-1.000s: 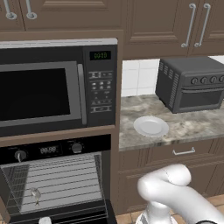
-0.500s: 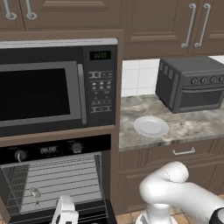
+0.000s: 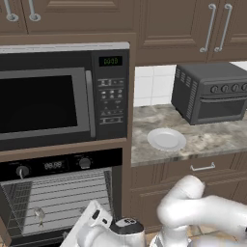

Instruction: Take the fish from the oven and place it on the plate on the counter.

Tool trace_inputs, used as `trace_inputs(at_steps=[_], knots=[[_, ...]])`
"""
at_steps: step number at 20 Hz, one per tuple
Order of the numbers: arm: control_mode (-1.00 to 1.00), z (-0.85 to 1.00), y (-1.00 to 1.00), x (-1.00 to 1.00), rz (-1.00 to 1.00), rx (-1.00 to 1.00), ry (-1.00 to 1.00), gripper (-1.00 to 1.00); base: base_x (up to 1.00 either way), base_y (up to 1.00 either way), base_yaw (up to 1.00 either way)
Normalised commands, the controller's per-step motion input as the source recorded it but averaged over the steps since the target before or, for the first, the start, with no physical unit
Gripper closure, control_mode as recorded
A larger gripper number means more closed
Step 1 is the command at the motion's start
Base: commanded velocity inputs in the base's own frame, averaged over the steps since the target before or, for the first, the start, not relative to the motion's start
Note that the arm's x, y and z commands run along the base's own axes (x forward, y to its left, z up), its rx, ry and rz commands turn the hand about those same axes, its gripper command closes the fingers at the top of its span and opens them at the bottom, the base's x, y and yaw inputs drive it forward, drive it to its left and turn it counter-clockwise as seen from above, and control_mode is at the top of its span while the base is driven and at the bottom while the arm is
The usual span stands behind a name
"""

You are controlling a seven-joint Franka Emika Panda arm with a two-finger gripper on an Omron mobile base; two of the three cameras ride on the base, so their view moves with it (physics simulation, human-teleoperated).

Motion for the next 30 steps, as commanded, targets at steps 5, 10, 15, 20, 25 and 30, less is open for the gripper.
trace_inputs(at_steps=[5, 10, 15, 20, 25, 30], knots=[[-1.00, 0.67, -0.09, 0.47, 0.00, 0.15, 0.74, -1.00, 0.00, 0.00, 0.00], [-1.00, 0.11, 0.05, 0.66, 0.00, 0.04, 0.92, -1.00, 0.00, 0.00, 0.00], [-1.00, -0.31, 0.06, 0.18, -0.06, -0.01, 0.48, -1.00, 0.00, 0.00, 0.00], [-1.00, -0.62, 0.09, 0.00, -0.06, 0.00, 0.06, -1.00, 0.00, 0.00, 0.00], [-1.00, -0.10, 0.41, -0.13, -0.06, -0.09, 0.04, -1.00, 0.00, 0.00, 0.00], [-1.00, 0.00, 0.59, -0.04, -0.07, -0.22, 0.13, -1.00, 0.00, 0.00, 0.00]])
